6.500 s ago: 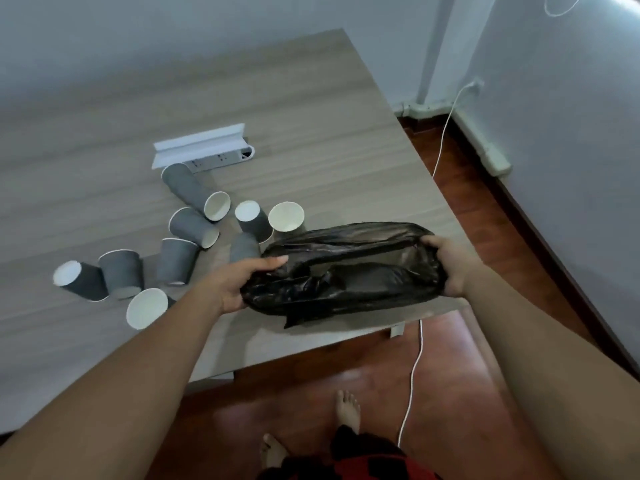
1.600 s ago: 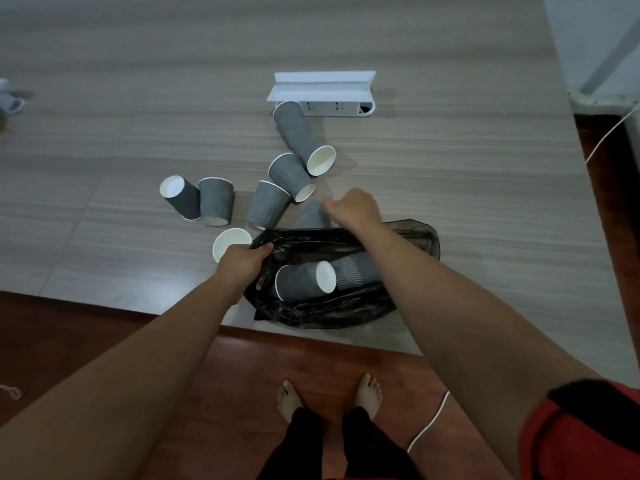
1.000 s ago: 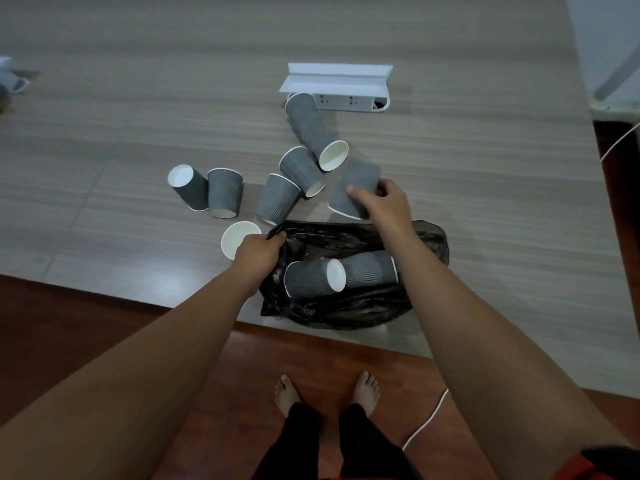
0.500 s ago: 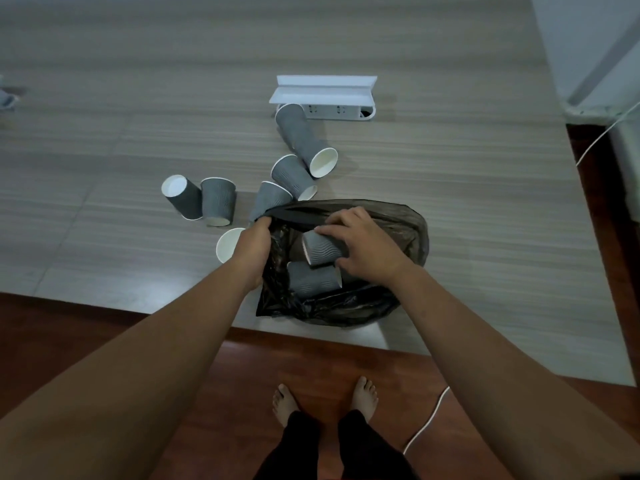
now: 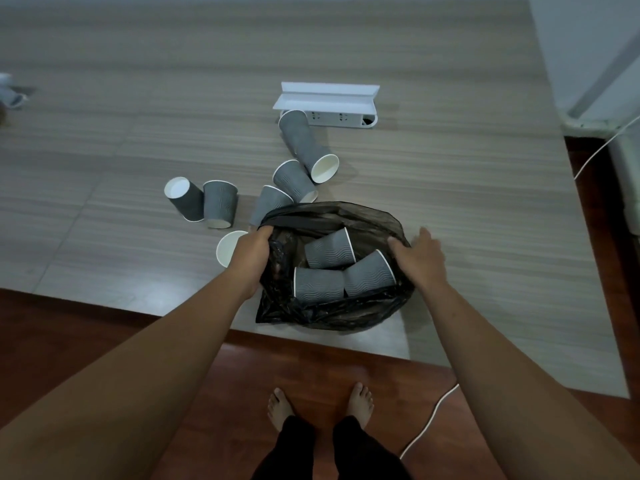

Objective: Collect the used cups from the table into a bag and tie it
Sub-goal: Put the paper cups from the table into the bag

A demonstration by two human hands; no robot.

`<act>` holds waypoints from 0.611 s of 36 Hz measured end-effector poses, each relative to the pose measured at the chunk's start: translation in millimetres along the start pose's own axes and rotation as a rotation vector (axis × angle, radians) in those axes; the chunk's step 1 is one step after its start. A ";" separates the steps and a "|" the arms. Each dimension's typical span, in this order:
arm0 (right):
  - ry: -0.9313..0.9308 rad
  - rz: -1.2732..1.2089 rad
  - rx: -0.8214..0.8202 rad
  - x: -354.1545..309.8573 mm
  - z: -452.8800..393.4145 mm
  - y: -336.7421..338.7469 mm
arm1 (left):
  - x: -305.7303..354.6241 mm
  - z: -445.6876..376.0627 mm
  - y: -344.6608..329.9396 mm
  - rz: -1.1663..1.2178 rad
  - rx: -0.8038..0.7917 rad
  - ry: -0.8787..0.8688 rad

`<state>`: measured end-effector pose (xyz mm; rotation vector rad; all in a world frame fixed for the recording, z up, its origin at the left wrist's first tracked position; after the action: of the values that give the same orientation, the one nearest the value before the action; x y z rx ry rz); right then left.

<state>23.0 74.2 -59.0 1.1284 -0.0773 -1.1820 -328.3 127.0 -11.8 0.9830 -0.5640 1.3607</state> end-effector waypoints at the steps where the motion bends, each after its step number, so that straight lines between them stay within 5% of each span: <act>1: -0.051 -0.035 -0.076 8.4 -2.7 -8.4 | -0.5 0.5 0.3 0.006 0.001 0.003; 4: -0.035 -0.097 -0.100 14.7 -5.4 -13.1 | -1.5 1.7 -0.4 0.019 -0.002 0.000; 10: 0.159 -0.547 0.328 -1.7 11.5 61.1 | -2.8 5.7 -1.9 0.075 -0.007 -0.005; 22: 0.187 -0.361 0.129 -23.0 -16.1 63.8 | -23.8 31.0 20.3 0.231 -0.028 0.053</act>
<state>65.9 98.0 -9.5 1.4017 0.2045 -1.3968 -345.8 86.6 -10.5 0.8765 -0.6709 1.5744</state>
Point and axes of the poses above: each hand's wrist, its own z-axis away from the middle knuckle, its own y-axis out of the back of the hand, x = y × z, the point moved 10 cm from there along -z, towards the middle knuckle, and after that the axes turned 6 degrees about -y, right-handed, at the moved point
